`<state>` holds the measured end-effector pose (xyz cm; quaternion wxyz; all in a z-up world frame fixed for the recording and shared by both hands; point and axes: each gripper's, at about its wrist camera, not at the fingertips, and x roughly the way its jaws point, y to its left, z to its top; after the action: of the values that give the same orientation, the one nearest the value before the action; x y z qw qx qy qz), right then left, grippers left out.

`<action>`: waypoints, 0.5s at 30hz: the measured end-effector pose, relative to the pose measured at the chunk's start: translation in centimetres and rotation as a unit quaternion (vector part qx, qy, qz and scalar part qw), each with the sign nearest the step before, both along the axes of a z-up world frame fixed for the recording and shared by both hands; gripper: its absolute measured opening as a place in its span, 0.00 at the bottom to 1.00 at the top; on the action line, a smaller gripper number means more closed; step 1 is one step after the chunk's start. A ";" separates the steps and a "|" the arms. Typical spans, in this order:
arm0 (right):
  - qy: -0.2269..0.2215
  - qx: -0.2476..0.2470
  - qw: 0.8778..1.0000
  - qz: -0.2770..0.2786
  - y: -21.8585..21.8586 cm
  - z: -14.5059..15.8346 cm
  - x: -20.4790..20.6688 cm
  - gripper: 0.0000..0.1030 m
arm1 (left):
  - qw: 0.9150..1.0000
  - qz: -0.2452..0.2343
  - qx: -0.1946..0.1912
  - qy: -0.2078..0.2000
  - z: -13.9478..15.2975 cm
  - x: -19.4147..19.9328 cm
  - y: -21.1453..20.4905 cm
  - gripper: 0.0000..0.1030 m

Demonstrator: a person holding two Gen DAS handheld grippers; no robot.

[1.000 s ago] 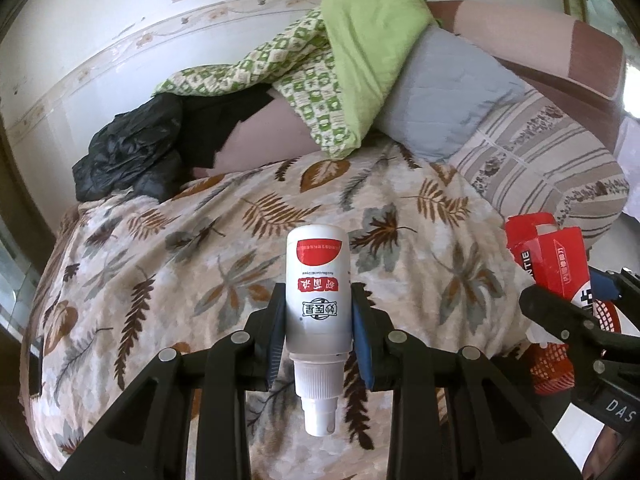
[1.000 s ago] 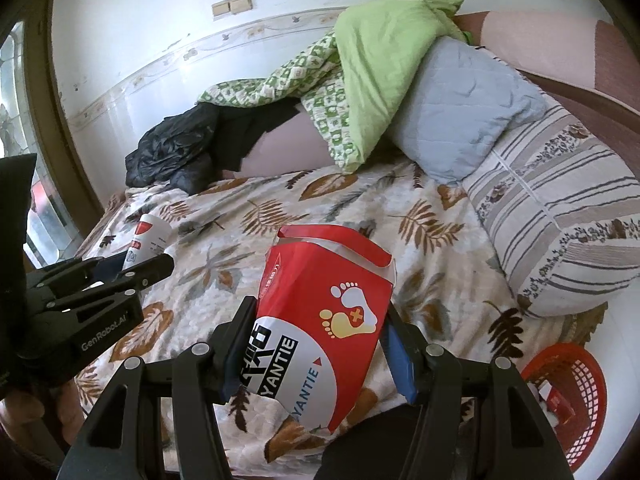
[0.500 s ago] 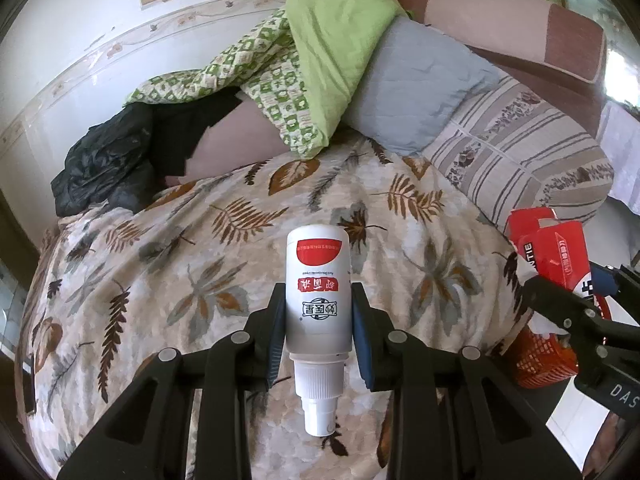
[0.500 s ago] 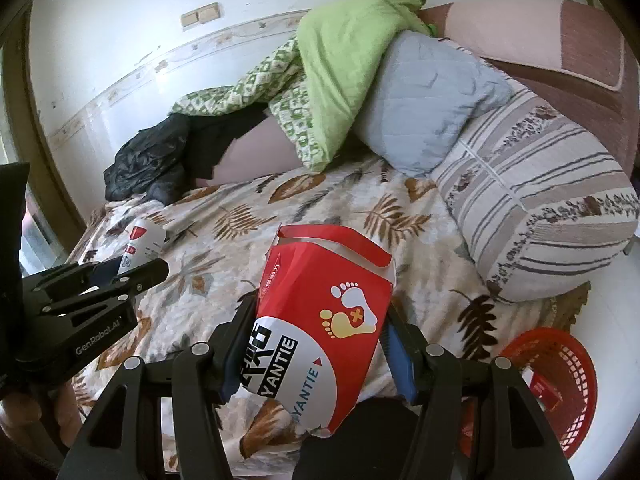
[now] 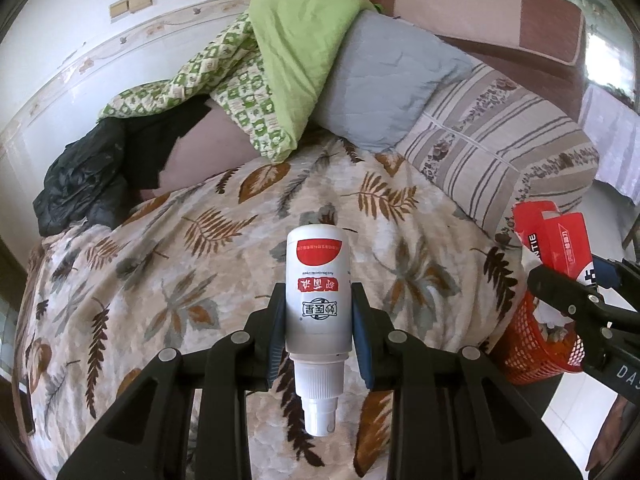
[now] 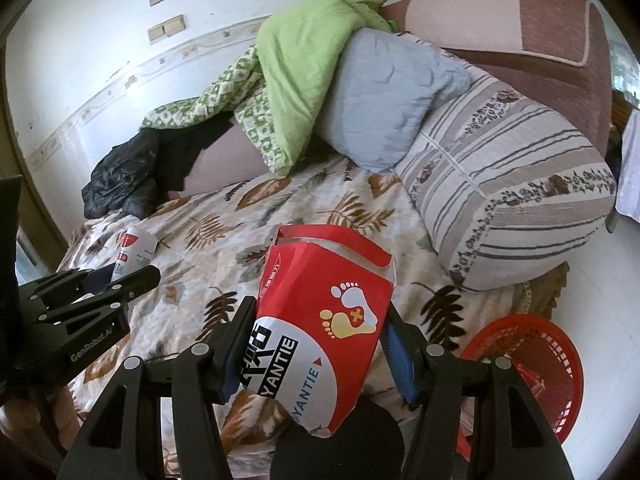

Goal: Collect trash
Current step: 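Lift the spray bottle and red box off the blanket with both tools, then carry the spray bottle and red box over the red basket with both tools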

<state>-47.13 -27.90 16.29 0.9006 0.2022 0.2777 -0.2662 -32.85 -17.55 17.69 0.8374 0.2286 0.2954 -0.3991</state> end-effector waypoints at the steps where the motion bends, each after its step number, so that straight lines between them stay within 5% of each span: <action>1: 0.000 0.001 1.000 -0.003 -0.2 -0.1 -0.2 0.61 | 1.000 -0.002 0.001 0.000 0.0 -0.1 -0.1 0.28; 15: -0.001 0.014 0.999 -0.049 -2.9 -1.1 -3.3 0.61 | 0.999 -0.041 0.011 -0.010 -0.2 -2.2 -3.3 0.28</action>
<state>-50.45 -30.81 15.23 0.8837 0.2286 0.2700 -0.3063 -35.06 -20.82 17.51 0.8207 0.2532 0.2821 -0.4275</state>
